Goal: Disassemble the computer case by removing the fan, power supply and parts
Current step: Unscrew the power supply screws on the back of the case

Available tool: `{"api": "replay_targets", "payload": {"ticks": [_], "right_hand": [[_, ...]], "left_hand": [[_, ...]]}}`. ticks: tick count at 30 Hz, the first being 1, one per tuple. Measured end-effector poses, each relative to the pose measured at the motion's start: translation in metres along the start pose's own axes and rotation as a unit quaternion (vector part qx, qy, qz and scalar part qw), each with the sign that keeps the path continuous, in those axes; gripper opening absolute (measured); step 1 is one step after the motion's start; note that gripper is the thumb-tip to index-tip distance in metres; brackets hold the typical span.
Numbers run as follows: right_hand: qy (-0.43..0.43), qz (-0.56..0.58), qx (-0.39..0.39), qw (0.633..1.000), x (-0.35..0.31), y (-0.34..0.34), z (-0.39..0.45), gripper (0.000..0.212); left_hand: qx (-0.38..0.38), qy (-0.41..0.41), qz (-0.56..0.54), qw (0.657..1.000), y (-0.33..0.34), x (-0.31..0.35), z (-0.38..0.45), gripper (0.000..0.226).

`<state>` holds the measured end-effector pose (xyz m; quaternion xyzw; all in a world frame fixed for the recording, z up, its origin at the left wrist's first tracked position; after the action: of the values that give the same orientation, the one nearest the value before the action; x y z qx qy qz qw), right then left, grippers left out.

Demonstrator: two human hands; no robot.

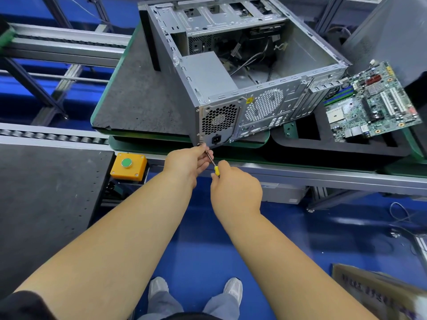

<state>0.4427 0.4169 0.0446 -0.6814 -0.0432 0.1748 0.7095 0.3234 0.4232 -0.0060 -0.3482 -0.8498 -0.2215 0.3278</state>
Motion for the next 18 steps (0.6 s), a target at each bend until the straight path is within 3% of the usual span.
{"api": "replay_targets", "payload": {"ticks": [3, 5, 7, 10, 11, 12, 15, 18], "right_hand": [[0.042, 0.094, -0.032, 0.994, 0.007, 0.008, 0.001, 0.018], [0.109, 0.276, -0.102, 0.949, 0.014, 0.021, 0.002, 0.021], [0.217, 0.488, -0.187, 0.824, 0.018, 0.036, -0.002, 0.025], [0.316, 0.684, -0.328, 0.57, 0.007, 0.053, -0.02, 0.047], [0.325, 0.718, -0.349, 0.508, 0.003, 0.055, -0.024, 0.05], [0.327, 0.738, -0.357, 0.47, 0.0, 0.056, -0.026, 0.05], [0.329, 0.757, -0.344, 0.449, -0.004, 0.059, -0.025, 0.041], [0.33, 0.74, -0.313, 0.495, -0.001, 0.06, -0.021, 0.037]], "left_hand": [[0.007, 0.008, 0.004, 1.0, 0.0, 0.001, 0.001, 0.012], [0.012, 0.008, 0.007, 1.0, -0.001, 0.001, 0.002, 0.014], [0.012, 0.003, 0.006, 1.0, -0.001, 0.001, 0.004, 0.015], [0.009, -0.007, -0.008, 1.0, -0.001, -0.001, 0.005, 0.015], [0.007, -0.007, -0.012, 1.0, 0.0, -0.001, 0.005, 0.015], [0.005, -0.007, -0.013, 1.0, -0.001, -0.002, 0.004, 0.015], [0.002, -0.008, -0.016, 1.0, -0.001, -0.001, 0.003, 0.013], [-0.006, -0.008, -0.015, 1.0, -0.001, 0.0, 0.002, 0.013]]}}
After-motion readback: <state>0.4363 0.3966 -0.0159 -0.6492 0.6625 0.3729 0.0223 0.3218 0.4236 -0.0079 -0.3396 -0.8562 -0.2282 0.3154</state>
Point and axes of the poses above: each hand's wrist, its own z-axis towards the middle knuckle, its own y-axis out of the palm, x = y × z, the point moved 8 cm from there along z, towards the middle knuckle, and after that the axes turned 4 degrees about x, right-handed, at the moved point
